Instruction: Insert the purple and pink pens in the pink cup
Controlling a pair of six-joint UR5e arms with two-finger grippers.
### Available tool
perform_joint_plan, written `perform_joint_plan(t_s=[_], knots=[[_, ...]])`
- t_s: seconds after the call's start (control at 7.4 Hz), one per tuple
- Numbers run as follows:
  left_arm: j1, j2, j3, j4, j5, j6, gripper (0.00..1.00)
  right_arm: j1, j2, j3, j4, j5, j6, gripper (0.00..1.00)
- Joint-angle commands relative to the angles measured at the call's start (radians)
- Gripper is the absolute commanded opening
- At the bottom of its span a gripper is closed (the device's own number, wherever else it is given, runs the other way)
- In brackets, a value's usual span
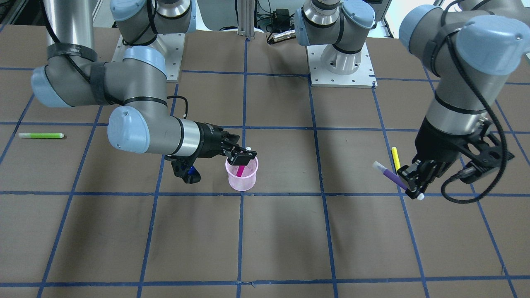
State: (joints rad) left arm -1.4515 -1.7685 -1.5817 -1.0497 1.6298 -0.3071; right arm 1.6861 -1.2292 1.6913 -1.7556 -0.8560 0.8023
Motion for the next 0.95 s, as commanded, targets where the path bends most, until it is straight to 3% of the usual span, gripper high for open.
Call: perform_joint_plan(t_s=[0.0,0.41,0.54,0.81], knots=[[-0.128,-0.002,-0.004,0.060,0.002,-0.177,0.00,-0.041,-0.100,-0.042,0.034,-0.244,-0.162,1.00],[-0.362,-0.026,-0.067,0.250,0.140,-0.353,0.00,-0.273,-0.211,-0.062,0.235,-0.456,-0.606,1.00],[-0.401,-0.029,-0.128,0.270,0.189,-0.431,0.00,-0.295,-0.231,-0.086,0.237,-0.577,-0.708,1.00],[-0.493,-0.055,-0.162,0.287,0.197,-0.547,0.00,-0.292,-0.237,-0.174,0.237,-0.664,-0.818,1.00]])
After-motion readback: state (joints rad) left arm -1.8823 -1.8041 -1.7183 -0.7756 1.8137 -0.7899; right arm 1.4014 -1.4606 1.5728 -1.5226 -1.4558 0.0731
